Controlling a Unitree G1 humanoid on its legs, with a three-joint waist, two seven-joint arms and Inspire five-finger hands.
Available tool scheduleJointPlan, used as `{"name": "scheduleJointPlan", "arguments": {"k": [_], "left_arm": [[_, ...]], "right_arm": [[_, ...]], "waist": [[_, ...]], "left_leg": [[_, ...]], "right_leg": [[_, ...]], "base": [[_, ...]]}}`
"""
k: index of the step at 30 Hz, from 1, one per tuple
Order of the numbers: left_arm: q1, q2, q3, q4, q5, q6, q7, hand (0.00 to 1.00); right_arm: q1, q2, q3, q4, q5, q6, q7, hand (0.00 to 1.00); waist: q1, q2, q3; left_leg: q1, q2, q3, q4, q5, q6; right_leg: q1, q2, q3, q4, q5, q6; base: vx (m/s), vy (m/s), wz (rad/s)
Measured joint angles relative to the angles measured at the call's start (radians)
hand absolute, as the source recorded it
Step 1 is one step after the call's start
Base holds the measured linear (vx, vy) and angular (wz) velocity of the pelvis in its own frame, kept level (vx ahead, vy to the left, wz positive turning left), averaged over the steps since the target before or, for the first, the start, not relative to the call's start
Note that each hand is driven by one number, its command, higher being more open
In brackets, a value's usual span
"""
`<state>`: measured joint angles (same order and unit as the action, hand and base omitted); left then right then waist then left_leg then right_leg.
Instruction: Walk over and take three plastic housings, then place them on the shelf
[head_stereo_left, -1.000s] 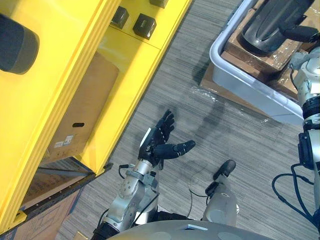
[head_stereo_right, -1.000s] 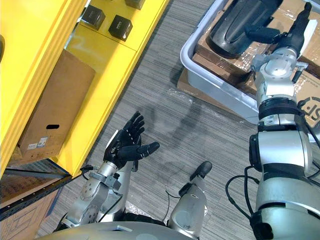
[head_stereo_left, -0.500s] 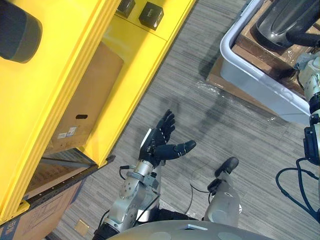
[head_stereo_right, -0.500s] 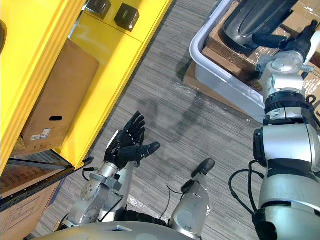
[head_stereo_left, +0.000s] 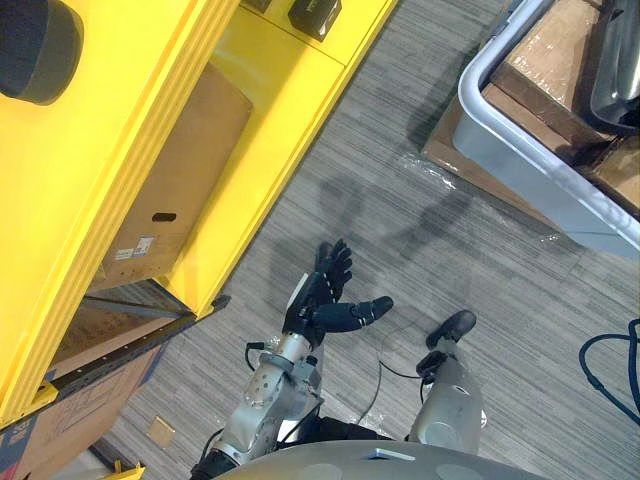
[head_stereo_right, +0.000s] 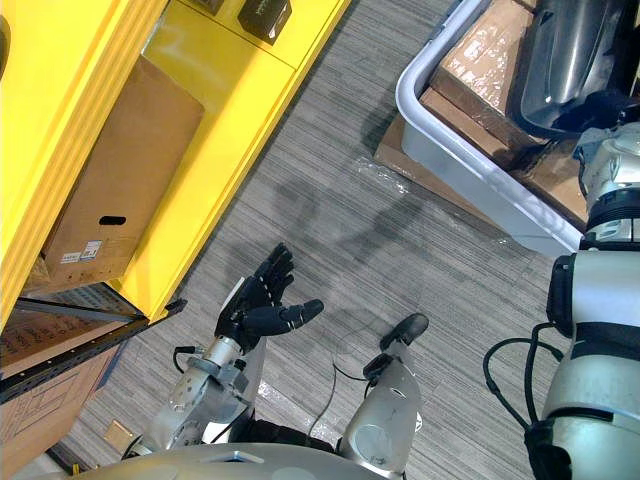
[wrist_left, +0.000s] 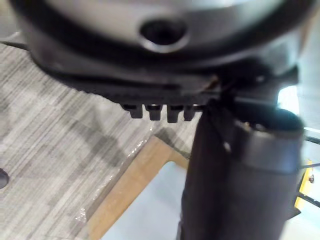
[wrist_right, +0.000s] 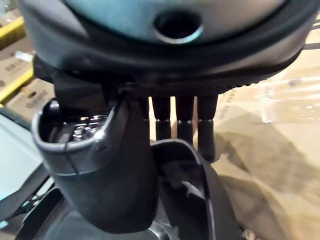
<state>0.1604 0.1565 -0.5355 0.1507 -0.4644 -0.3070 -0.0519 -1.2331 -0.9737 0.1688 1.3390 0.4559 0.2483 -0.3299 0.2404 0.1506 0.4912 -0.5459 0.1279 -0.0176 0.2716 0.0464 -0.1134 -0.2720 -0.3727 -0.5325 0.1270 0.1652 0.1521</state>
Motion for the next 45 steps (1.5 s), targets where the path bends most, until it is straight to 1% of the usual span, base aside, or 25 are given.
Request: {"name": "scheduleJointPlan", "arguments": {"k": [1, 4, 9, 12, 15, 16, 17, 20, 21, 22, 23, 24, 25, 27, 28, 29, 30, 31, 33, 34, 38, 39, 41, 42, 45], "left_arm": [[0.000, 0.001, 0.001, 0.000, 0.000, -0.001, 0.001, 1.00], [0.000, 0.002, 0.002, -0.002, 0.000, -0.003, 0.002, 1.00], [0.008, 0.017, 0.012, -0.006, 0.001, -0.012, 0.006, 1.00], [0.035, 0.037, 0.049, -0.047, 0.002, -0.013, 0.025, 1.00], [0.048, 0.047, 0.078, -0.104, 0.000, -0.017, 0.027, 1.00], [0.048, 0.054, 0.108, -0.145, -0.010, -0.018, 0.021, 1.00], [0.045, 0.054, 0.131, -0.173, -0.028, -0.018, 0.013, 1.00], [0.044, 0.057, 0.199, -0.246, -0.061, -0.009, -0.006, 1.00], [0.040, 0.057, 0.209, -0.260, -0.072, 0.002, -0.005, 1.00], [0.026, 0.056, 0.232, -0.285, -0.099, 0.035, -0.004, 1.00], [0.013, 0.055, 0.248, -0.295, -0.129, 0.063, -0.004, 1.00], [-0.012, 0.056, 0.264, -0.295, -0.161, 0.112, -0.005, 1.00], [-0.023, 0.056, 0.269, -0.294, -0.172, 0.135, -0.005, 1.00], [-0.063, 0.049, 0.269, -0.292, -0.269, 0.254, -0.024, 1.00], [-0.082, 0.048, 0.261, -0.282, -0.296, 0.298, -0.036, 1.00], [-0.098, 0.047, 0.254, -0.273, -0.323, 0.328, -0.043, 1.00], [-0.130, 0.041, 0.243, -0.251, -0.389, 0.404, -0.046, 1.00], [-0.170, 0.033, 0.216, -0.212, -0.447, 0.460, -0.048, 1.00], [-0.229, 0.020, 0.183, -0.139, -0.522, 0.513, -0.049, 1.00], [-0.260, 0.006, 0.165, -0.086, -0.570, 0.536, -0.048, 1.00], [-0.319, -0.026, 0.107, 0.030, -0.717, 0.551, -0.023, 1.00], [-0.331, -0.041, 0.101, 0.060, -0.770, 0.549, -0.006, 1.00], [-0.355, -0.066, 0.096, 0.107, -0.825, 0.528, 0.007, 1.00], [-0.365, -0.074, 0.093, 0.123, -0.846, 0.500, 0.015, 1.00], [-0.393, -0.080, 0.080, 0.140, -0.906, 0.453, 0.028, 1.00]], "right_arm": [[0.011, 0.005, -0.003, 0.019, 0.006, 0.019, 0.027, 0.00], [0.011, 0.010, -0.023, 0.018, 0.049, 0.022, 0.041, 0.00], [0.012, 0.022, -0.046, 0.021, 0.071, 0.033, 0.042, 0.00], [0.020, 0.062, -0.054, 0.022, 0.071, 0.030, 0.041, 0.00], [0.045, 0.071, -0.058, 0.013, 0.058, 0.000, 0.027, 0.00], [0.070, 0.086, -0.058, -0.049, 0.005, -0.011, -0.007, 0.00], [0.100, 0.089, -0.059, -0.124, -0.036, -0.025, -0.030, 0.00], [0.202, 0.107, -0.088, -0.368, -0.160, -0.065, -0.074, 0.00], [0.221, 0.114, -0.092, -0.411, -0.186, -0.074, -0.082, 0.00], [0.266, 0.130, -0.110, -0.491, -0.245, -0.097, -0.095, 0.00], [0.290, 0.155, -0.133, -0.547, -0.281, -0.110, -0.106, 0.00], [0.321, 0.192, -0.159, -0.614, -0.326, -0.116, -0.121, 0.00], [0.341, 0.211, -0.167, -0.643, -0.343, -0.121, -0.125, 0.00], [0.444, 0.284, -0.189, -0.735, -0.439, -0.129, -0.131, 0.00], [0.480, 0.311, -0.189, -0.759, -0.465, -0.129, -0.131, 0.00], [0.499, 0.328, -0.189, -0.767, -0.488, -0.130, -0.130, 0.00], [0.534, 0.367, -0.189, -0.769, -0.535, -0.141, -0.129, 0.00], [0.572, 0.399, -0.188, -0.786, -0.576, -0.152, -0.127, 0.00], [0.605, 0.444, -0.182, -0.826, -0.619, -0.167, -0.115, 0.00], [0.625, 0.471, -0.173, -0.855, -0.653, -0.189, -0.106, 0.00], [0.728, 0.523, -0.134, -0.970, -0.732, -0.263, -0.089, 0.00], [0.761, 0.543, -0.122, -0.995, -0.767, -0.284, -0.087, 0.00], [0.819, 0.565, -0.106, -1.033, -0.778, -0.306, -0.079, 0.00], [0.845, 0.584, -0.097, -1.042, -0.798, -0.323, -0.073, 0.00], [0.898, 0.618, -0.074, -1.085, -0.804, -0.337, -0.066, 0.00]], "waist": [[-0.001, 0.000, 0.000], [-0.002, 0.000, 0.000], [-0.008, -0.004, 0.002], [-0.028, -0.021, 0.010], [-0.034, -0.036, 0.017], [-0.049, -0.060, 0.019], [-0.058, -0.068, 0.021], [-0.079, -0.094, 0.018], [-0.084, -0.100, 0.019], [-0.093, -0.115, 0.008], [-0.104, -0.124, -0.005], [-0.111, -0.140, -0.025], [-0.115, -0.149, -0.039], [-0.135, -0.185, -0.116], [-0.140, -0.196, -0.133], [-0.139, -0.203, -0.140], [-0.138, -0.213, -0.167], [-0.140, -0.216, -0.200], [-0.153, -0.216, -0.216], [-0.172, -0.214, -0.222], [-0.205, -0.216, -0.248], [-0.221, -0.214, -0.264], [-0.226, -0.216, -0.286], [-0.232, -0.219, -0.300], [-0.238, -0.225, -0.319]], "left_leg": [[0.003, 0.004, 0.000, -0.001, 0.001, -0.001], [0.017, 0.009, 0.000, -0.009, 0.004, -0.003], [0.057, 0.015, 0.001, -0.085, 0.049, -0.010], [0.116, 0.031, 0.003, -0.155, 0.084, -0.019], [0.196, 0.041, 0.019, -0.249, 0.131, -0.027], [0.241, 0.041, 0.030, -0.312, 0.165, -0.035], [0.269, 0.052, 0.034, -0.352, 0.188, -0.039], [0.330, 0.074, 0.063, -0.356, 0.192, -0.045], [0.345, 0.077, 0.070, -0.357, 0.191, -0.046], [0.364, 0.081, 0.082, -0.357, 0.186, -0.044], [0.370, 0.085, 0.086, -0.357, 0.182, -0.047], [0.382, 0.092, 0.099, -0.357, 0.177, -0.051], [0.386, 0.094, 0.105, -0.358, 0.174, -0.053], [0.390, 0.096, 0.115, -0.358, 0.164, -0.055], [0.406, 0.096, 0.122, -0.357, 0.160, -0.057], [0.420, 0.096, 0.128, -0.357, 0.156, -0.059], [0.436, 0.096, 0.143, -0.357, 0.149, -0.062], [0.437, 0.095, 0.153, -0.357, 0.145, -0.061], [0.450, 0.095, 0.166, -0.357, 0.144, -0.062], [0.455, 0.096, 0.174, -0.357, 0.143, -0.062], [0.473, 0.100, 0.205, -0.357, 0.141, -0.064], [0.477, 0.101, 0.209, -0.357, 0.137, -0.068], [0.490, 0.106, 0.222, -0.357, 0.127, -0.073], [0.496, 0.109, 0.228, -0.357, 0.124, -0.075], [0.505, 0.112, 0.234, -0.357, 0.120, -0.076]], "right_leg": [[-0.003, 0.001, 0.000, 0.014, -0.007, -0.011], [-0.003, 0.001, 0.001, 0.031, -0.012, -0.019], [0.001, 0.007, 0.001, 0.036, -0.021, -0.033], [0.022, 0.021, 0.002, 0.046, -0.033, -0.052], [0.051, 0.029, 0.014, 0.046, -0.052, -0.056], [0.065, 0.029, 0.018, 0.043, -0.092, -0.050], [0.071, 0.038, 0.021, 0.043, -0.096, -0.035], [0.107, 0.059, 0.048, 0.041, -0.099, -0.030], [0.118, 0.060, 0.053, 0.041, -0.102, -0.026], [0.130, 0.062, 0.061, 0.041, -0.109, -0.010], [0.135, 0.067, 0.062, 0.038, -0.110, -0.009], [0.142, 0.075, 0.073, 0.023, -0.106, -0.003], [0.145, 0.079, 0.076, 0.014, -0.104, 0.000], [0.161, 0.088, 0.076, -0.026, -0.095, 0.011], [0.180, 0.091, 0.079, -0.044, -0.085, 0.014], [0.194, 0.093, 0.083, -0.055, -0.080, 0.014], [0.213, 0.096, 0.091, -0.081, -0.071, 0.017], [0.216, 0.099, 0.097, -0.103, -0.061, 0.020], [0.233, 0.104, 0.102, -0.135, -0.043, 0.019], [0.243, 0.109, 0.103, -0.153, -0.034, 0.020], [0.248, 0.117, 0.128, -0.178, -0.017, 0.017], [0.250, 0.118, 0.132, -0.184, -0.014, 0.018], [0.251, 0.122, 0.148, -0.184, -0.014, 0.018], [0.251, 0.125, 0.155, -0.184, -0.014, 0.018], [0.254, 0.128, 0.164, -0.187, -0.012, 0.016]], "base": [[-0.03, -0.043, -0.01], [-0.03, -0.040, -0.04], [-0.04, -0.056, 0.01], [-0.04, -0.096, -0.04], [-0.04, -0.099, -0.08], [-0.06, -0.143, -0.10], [-0.07, -0.150, -0.14], [-0.05, -0.099, -0.25], [-0.01, -0.063, -0.28], [-0.01, -0.058, -0.17], [-0.01, -0.061, -0.24], [0.00, -0.047, -0.22], [0.01, -0.045, -0.20], [0.06, -0.048, -0.11], [0.09, -0.035, -0.14], [0.07, -0.021, -0.19], [0.06, -0.021, -0.21], [0.06, -0.020, -0.19], [0.05, -0.023, -0.17], [0.02, -0.022, -0.16], [0.02, -0.016, -0.21], [0.01, -0.013, -0.22], [0.01, -0.011, -0.21], [0.01, -0.011, -0.16], [-0.01, -0.012, -0.09]]}}
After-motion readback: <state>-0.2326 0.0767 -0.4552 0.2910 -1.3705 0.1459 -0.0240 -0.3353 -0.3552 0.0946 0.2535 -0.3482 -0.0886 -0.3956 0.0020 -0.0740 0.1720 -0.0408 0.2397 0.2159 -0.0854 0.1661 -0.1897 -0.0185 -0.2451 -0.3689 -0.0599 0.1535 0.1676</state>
